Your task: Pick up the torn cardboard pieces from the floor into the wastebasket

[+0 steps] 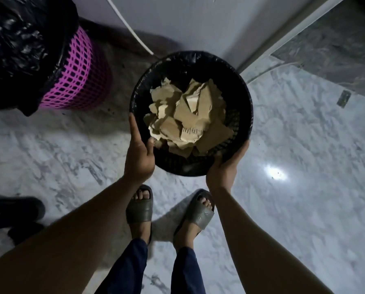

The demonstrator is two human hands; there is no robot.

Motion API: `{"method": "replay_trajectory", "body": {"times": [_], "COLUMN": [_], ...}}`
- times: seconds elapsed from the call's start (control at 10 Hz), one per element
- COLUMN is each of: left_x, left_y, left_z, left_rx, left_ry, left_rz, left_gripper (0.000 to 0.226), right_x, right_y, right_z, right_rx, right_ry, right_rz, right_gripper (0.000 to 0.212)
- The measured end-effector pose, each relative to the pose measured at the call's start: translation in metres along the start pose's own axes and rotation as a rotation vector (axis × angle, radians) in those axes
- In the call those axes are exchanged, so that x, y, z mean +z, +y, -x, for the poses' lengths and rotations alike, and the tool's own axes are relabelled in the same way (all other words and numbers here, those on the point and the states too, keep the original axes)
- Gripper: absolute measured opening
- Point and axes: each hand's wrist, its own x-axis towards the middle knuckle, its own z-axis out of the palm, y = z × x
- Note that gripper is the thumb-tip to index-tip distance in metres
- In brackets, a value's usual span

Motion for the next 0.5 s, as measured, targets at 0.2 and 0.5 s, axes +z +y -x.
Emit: {"method": "replay_trajectory", "body": {"times": [0.2, 0.5], "left_x": [0.001, -0.029], "left_y": [-0.001, 0.034], "left_z": [-0.034, -0.028], "left_rx": [0.048, -0.137], "left_ry": [-0.086, -0.224], "left_rz": [-0.011, -0.084], "left_gripper": [0.079, 0.099], "right_x": [0.009, -0.026], "right_y": [-0.014, -0.041], "right_z": [-0.025, -0.004], "right_rx": [0.007, -0.030], "right_ry": [0.013, -0.037], "right_rz": [-0.018, 0.034], "right_gripper": [0.079, 0.083]}}
